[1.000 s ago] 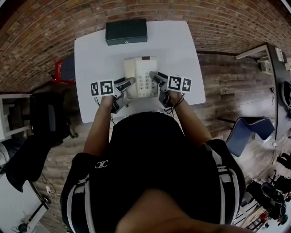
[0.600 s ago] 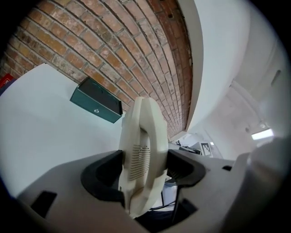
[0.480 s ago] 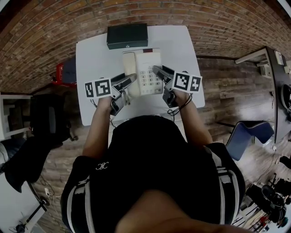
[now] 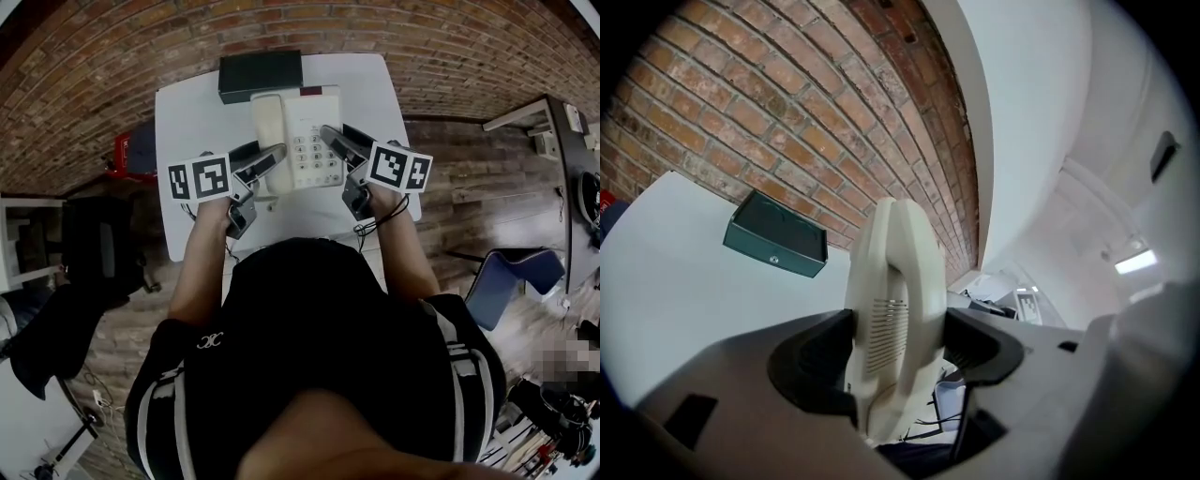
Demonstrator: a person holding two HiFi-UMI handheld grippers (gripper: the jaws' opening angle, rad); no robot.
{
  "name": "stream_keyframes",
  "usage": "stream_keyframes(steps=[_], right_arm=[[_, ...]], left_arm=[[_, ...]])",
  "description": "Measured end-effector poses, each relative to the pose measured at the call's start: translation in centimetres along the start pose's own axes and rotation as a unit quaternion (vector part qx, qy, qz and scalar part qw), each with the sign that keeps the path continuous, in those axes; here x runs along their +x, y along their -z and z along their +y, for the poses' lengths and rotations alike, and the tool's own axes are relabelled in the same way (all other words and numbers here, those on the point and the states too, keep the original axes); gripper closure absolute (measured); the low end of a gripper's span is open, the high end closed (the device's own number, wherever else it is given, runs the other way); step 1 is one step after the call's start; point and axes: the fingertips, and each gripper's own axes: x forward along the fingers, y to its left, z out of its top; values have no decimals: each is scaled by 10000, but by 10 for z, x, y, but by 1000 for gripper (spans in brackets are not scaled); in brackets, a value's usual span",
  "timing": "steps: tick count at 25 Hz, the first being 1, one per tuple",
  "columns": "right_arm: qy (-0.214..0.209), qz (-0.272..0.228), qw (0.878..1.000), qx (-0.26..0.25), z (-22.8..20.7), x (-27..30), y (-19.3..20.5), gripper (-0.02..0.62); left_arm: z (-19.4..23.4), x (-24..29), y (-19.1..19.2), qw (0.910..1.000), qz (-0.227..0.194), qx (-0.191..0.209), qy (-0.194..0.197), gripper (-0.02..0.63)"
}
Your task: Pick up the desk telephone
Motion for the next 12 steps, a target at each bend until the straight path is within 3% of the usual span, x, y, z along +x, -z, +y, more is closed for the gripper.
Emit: stream_keyframes(steps=[12], right_arm=[[88, 89, 9998, 129, -5, 5, 9, 391]], left_arm=[[9, 1, 4, 10000, 74, -5, -61, 298]])
